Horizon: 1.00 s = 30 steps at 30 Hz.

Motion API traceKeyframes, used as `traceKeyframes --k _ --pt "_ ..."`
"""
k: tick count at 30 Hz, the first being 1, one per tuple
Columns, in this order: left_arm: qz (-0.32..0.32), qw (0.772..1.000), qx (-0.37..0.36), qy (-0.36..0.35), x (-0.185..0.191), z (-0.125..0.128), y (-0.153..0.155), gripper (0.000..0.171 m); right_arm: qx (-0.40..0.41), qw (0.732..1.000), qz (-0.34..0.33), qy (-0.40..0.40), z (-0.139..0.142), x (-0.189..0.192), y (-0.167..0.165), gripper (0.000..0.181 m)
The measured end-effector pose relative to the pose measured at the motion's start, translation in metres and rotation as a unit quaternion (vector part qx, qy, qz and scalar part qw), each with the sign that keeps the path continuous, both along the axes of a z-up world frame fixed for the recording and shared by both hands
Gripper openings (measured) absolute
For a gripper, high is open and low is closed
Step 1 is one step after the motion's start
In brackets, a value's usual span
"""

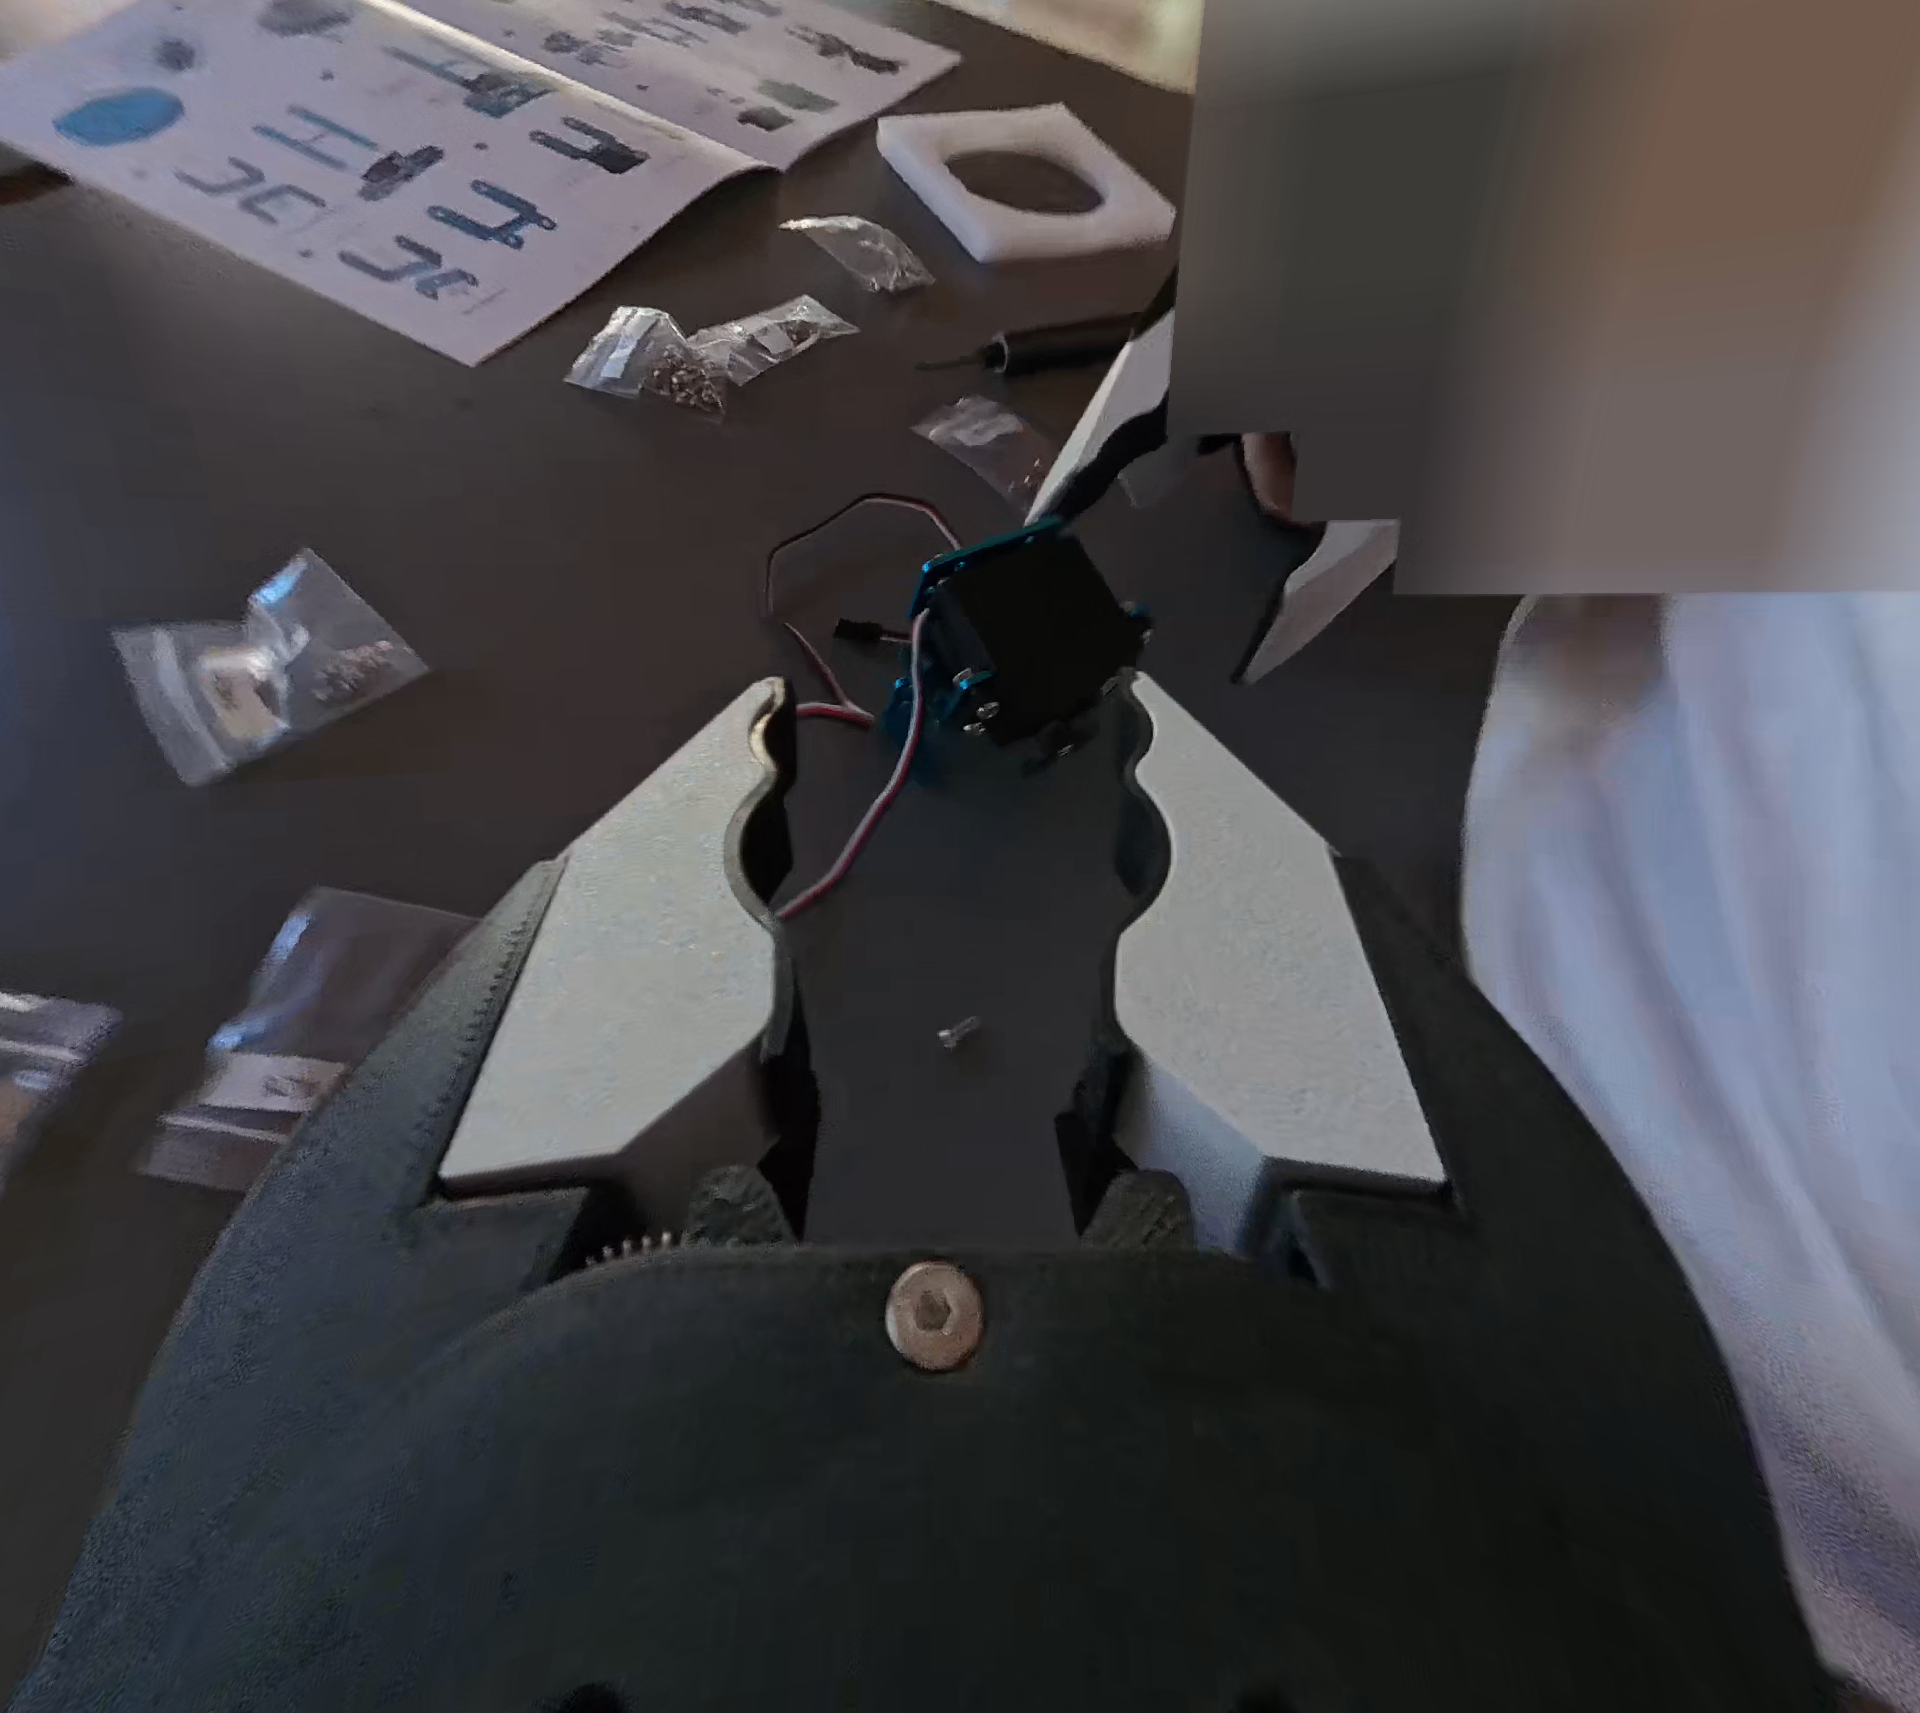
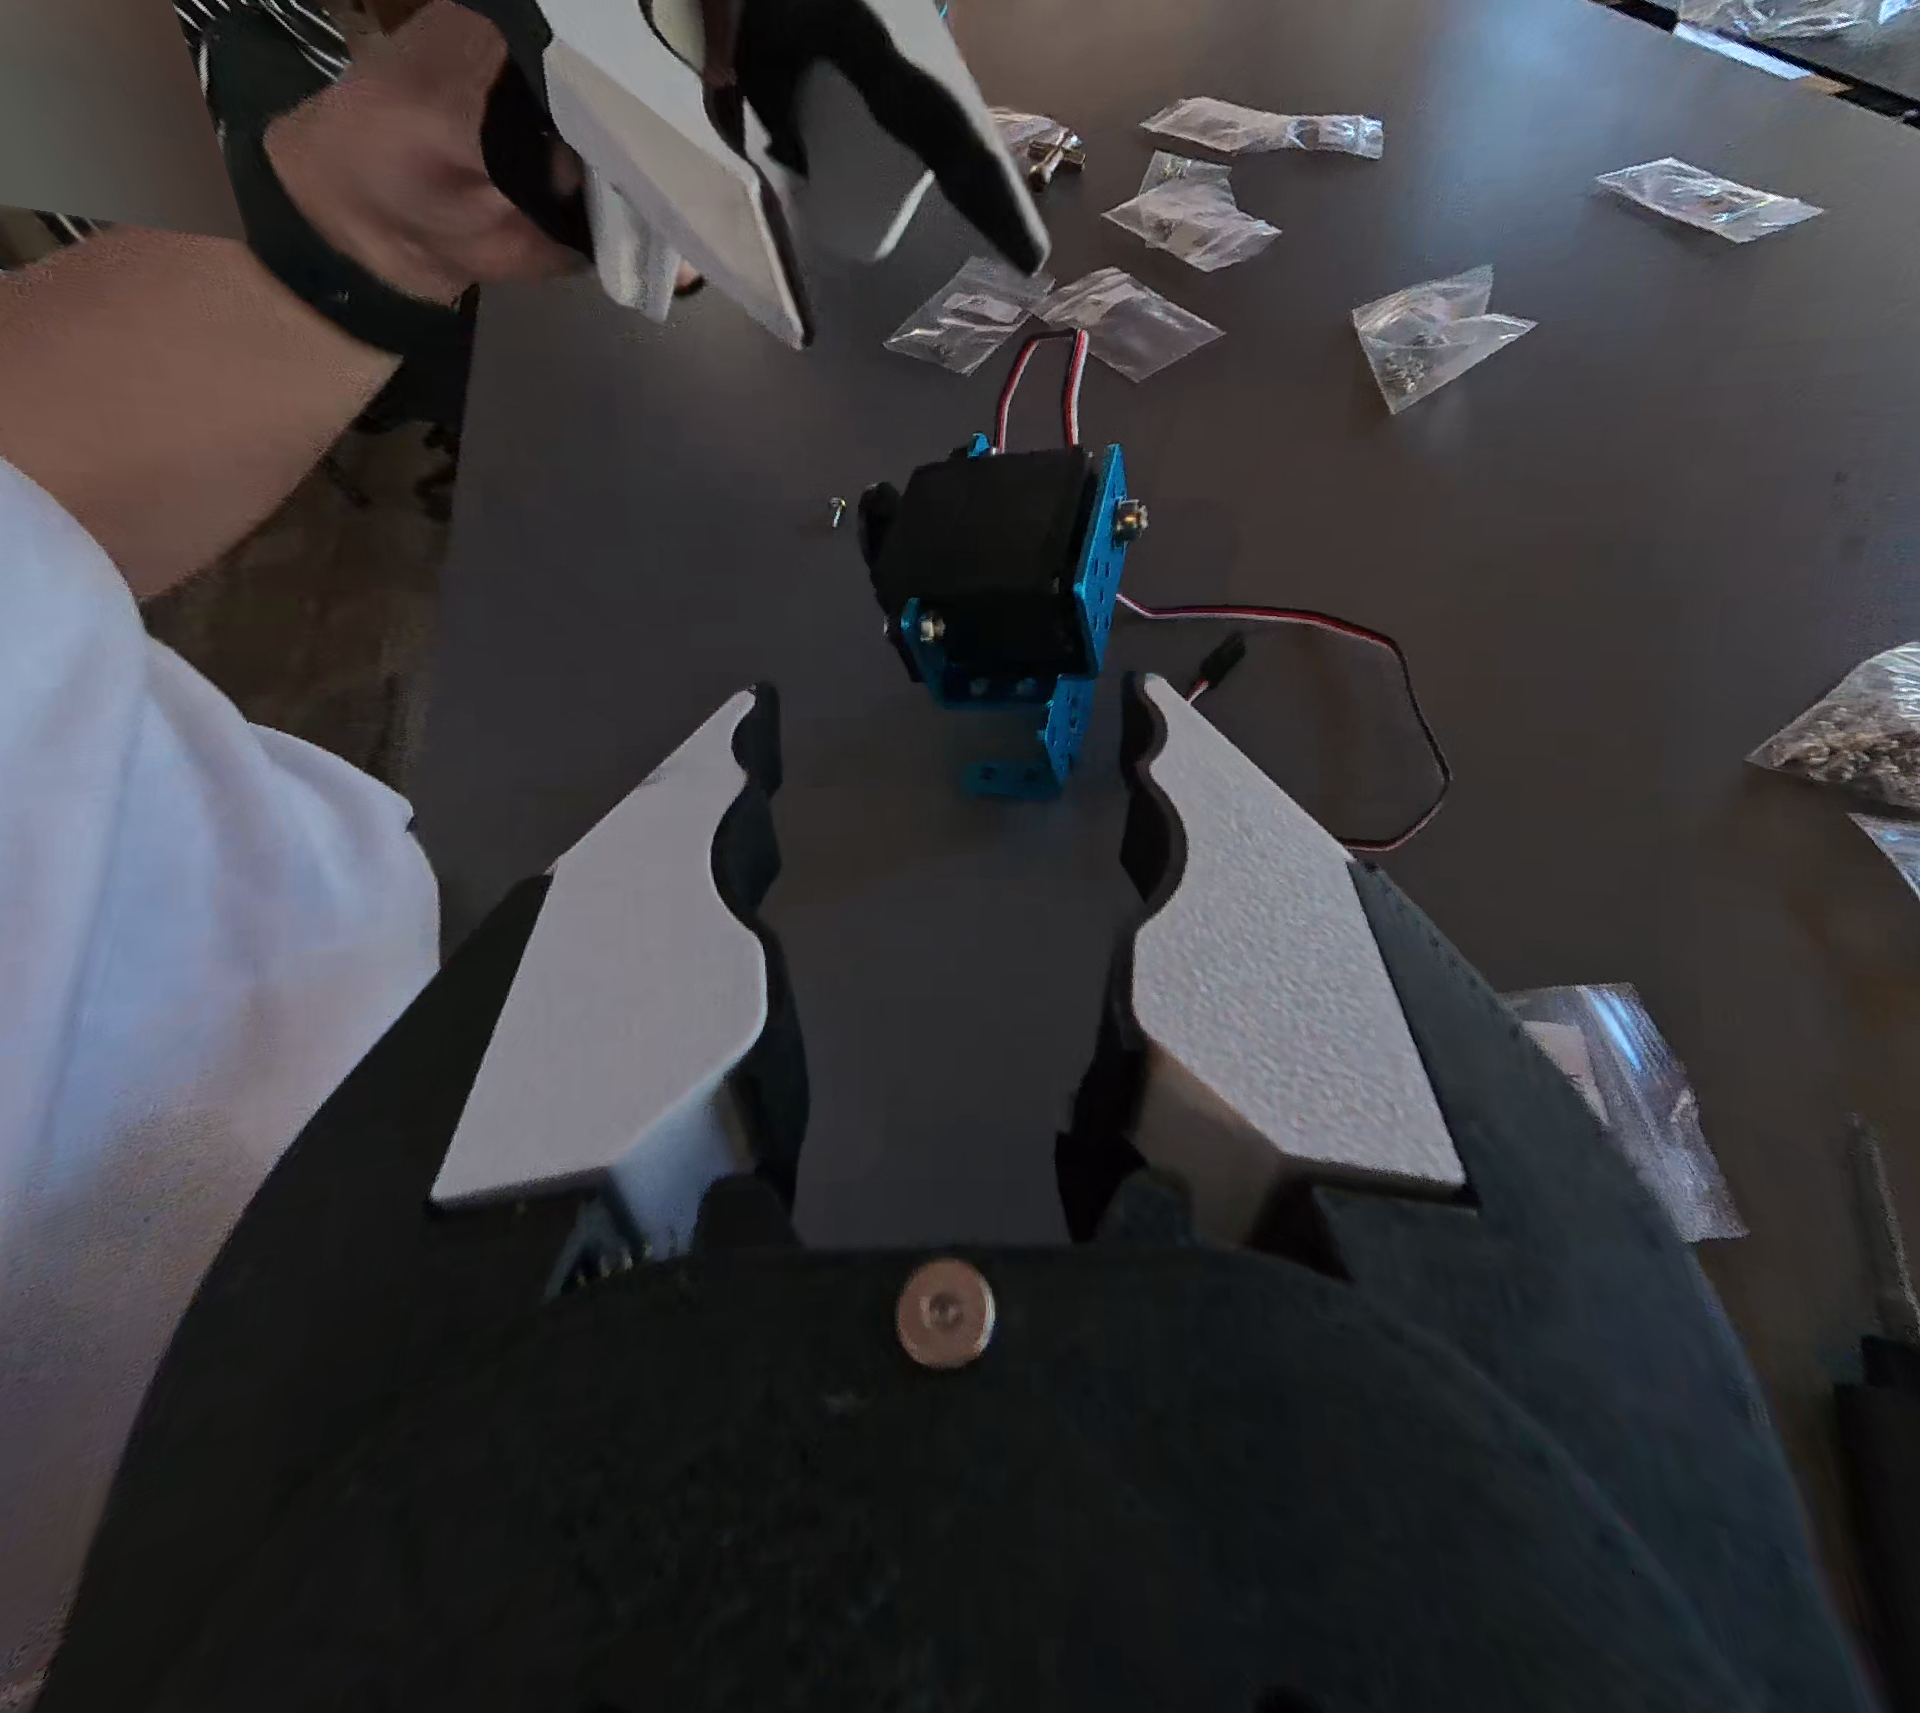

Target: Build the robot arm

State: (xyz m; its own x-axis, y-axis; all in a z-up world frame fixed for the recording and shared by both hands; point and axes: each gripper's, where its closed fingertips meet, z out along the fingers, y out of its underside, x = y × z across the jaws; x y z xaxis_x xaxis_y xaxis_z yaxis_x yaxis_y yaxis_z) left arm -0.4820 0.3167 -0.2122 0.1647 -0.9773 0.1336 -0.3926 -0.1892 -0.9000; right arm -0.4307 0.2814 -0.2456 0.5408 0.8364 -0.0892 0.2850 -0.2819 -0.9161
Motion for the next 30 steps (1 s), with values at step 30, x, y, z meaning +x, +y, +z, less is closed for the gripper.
traceKeyframes --k 30 --pt "-0.292 0.933 0.116 0.174 0.037 -0.025 -0.007 0.054 -0.010 0.999 -0.041 -0.021 -0.003 0.012 -0.014 0.070"
